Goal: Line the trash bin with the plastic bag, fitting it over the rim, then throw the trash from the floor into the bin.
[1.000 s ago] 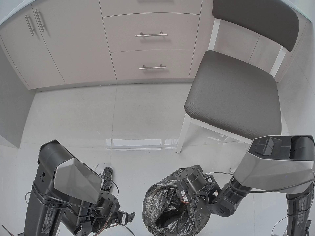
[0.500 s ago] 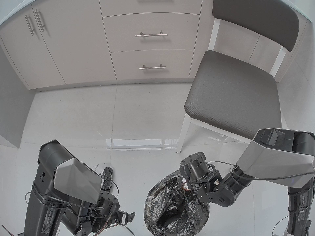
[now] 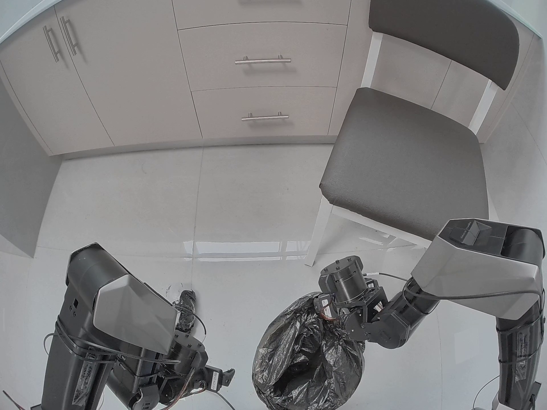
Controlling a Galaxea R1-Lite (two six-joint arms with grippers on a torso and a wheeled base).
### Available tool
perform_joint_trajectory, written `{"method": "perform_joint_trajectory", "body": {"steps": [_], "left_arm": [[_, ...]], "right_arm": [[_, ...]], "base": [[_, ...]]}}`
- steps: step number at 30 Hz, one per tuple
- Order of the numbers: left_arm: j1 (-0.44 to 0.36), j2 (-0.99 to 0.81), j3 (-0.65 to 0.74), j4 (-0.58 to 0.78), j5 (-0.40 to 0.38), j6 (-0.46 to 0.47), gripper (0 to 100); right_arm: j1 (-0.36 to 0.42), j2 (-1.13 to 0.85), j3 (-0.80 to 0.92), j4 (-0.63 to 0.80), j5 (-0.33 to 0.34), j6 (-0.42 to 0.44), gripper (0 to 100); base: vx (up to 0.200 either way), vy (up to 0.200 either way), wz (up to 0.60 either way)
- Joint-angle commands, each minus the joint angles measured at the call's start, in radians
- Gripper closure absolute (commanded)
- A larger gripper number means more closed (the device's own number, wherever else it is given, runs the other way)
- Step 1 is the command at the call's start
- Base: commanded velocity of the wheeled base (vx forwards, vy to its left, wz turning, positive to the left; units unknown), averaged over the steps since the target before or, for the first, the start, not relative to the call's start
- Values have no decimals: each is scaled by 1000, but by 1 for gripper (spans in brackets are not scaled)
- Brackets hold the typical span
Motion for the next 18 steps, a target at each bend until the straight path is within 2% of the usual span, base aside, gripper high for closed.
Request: {"method": "perform_joint_trajectory", "body": {"steps": [1, 8, 18], "left_arm": [[0, 1, 0, -1, 0, 0, 0], [0, 1, 0, -1, 0, 0, 0], [0, 1, 0, -1, 0, 0, 0]], "right_arm": [[-17, 27, -15, 0, 0, 0, 0], [-43, 60, -42, 4, 1, -2, 0], [-64, 106, -91, 13, 47, -5, 0]], "base": [[0, 0, 0], [0, 0, 0], [0, 0, 0]]}}
